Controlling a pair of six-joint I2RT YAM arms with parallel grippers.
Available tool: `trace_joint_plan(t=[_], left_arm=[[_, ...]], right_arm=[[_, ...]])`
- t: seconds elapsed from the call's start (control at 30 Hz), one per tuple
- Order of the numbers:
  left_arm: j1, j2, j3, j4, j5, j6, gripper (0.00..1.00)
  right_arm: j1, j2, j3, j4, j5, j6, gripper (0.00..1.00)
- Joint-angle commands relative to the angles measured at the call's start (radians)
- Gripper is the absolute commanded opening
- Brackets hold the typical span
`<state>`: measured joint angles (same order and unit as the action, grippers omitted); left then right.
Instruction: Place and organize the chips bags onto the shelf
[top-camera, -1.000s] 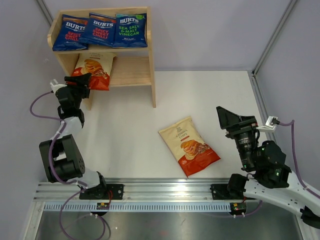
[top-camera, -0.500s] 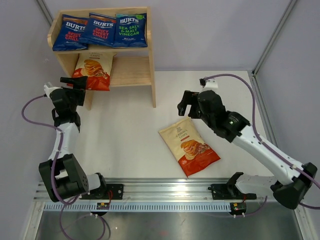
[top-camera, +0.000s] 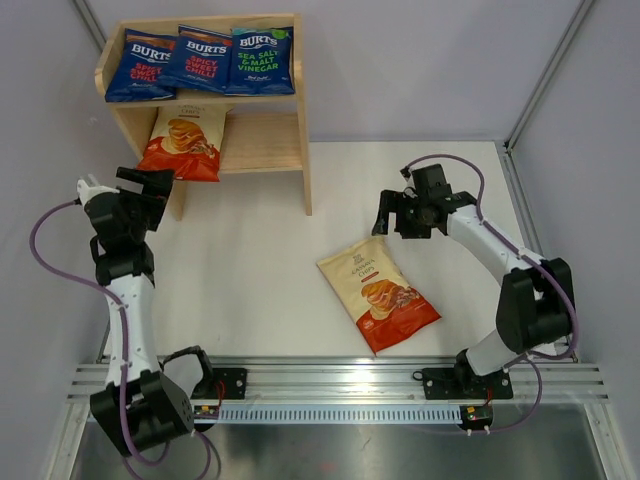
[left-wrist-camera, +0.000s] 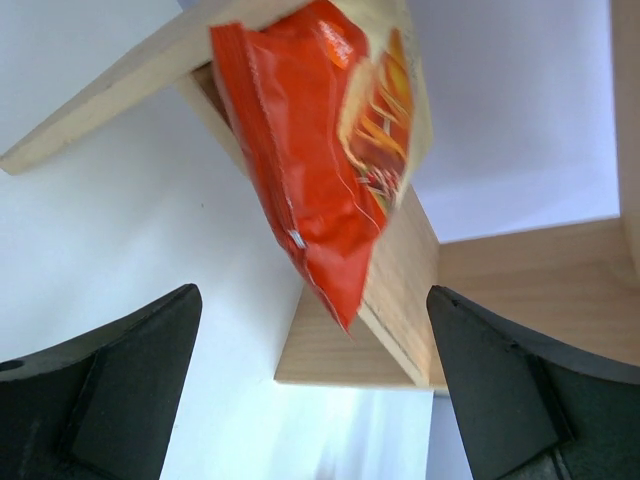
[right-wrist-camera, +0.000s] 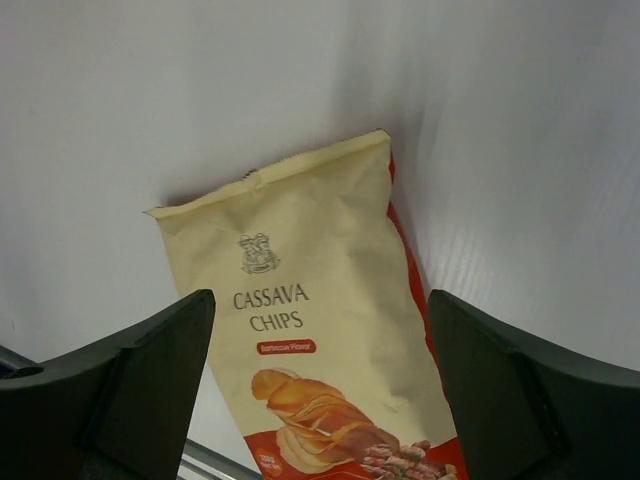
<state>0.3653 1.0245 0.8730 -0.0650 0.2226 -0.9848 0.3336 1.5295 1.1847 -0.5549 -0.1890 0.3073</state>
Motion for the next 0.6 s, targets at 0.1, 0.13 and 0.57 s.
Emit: trace_joint_plan(t=[0.1,0.13,0.57], left_arm=[[-0.022,-0.153,0.014,-0.14,0.179,0.175,0.99],[-0.041,-0.164,0.009,-0.139,0.237,0.207,0.99],[-0.554,-0.251,-0.104,-0.206,0.239,0.36,0.99]], right_arm=[[-0.162,0.152,-0.074,0.154,-0.377,-0.051,0.91],[-0.165,0.162,-0.08,0.164,-0.406,-0.051,0.9],[-0.163,0.333,-0.172,0.259,-0.451,-0.034,0.8]])
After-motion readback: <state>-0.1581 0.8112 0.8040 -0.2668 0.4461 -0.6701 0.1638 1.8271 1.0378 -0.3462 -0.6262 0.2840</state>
